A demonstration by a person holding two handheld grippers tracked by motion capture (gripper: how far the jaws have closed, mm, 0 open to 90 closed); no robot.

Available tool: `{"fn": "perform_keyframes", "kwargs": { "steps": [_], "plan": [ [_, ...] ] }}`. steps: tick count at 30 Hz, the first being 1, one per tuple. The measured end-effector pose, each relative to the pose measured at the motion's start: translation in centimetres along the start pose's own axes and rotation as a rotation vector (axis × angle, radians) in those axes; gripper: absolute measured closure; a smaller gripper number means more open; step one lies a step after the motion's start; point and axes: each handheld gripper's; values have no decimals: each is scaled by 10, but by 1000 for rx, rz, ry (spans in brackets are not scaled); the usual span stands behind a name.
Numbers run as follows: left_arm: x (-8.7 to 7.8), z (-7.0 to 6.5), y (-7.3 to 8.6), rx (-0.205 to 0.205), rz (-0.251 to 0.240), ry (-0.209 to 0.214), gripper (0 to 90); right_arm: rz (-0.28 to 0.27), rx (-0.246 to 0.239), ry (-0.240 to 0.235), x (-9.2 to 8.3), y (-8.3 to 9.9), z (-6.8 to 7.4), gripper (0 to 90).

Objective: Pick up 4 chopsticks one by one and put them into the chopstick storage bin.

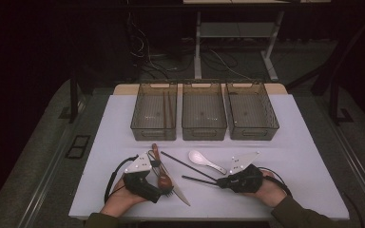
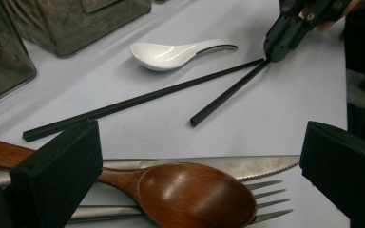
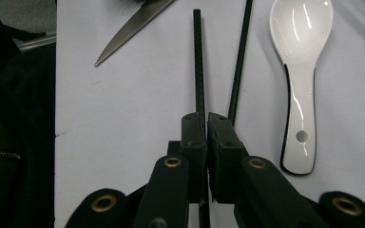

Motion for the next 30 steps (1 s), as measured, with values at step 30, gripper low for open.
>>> {"fn": "perform_keyframes", "kwargs": {
  "steps": [30],
  "plan": [
    [1, 3, 2, -3, -5, 4, 0, -133, 89, 42, -31, -27, -27, 857]
  ]
}}
Point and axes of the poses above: each handheld gripper's, and its own axes: x roughly forward along the jaws, y roughly out of its underside, z roughly to its left, and after that the axes turned 7 degrees about x, right-handed
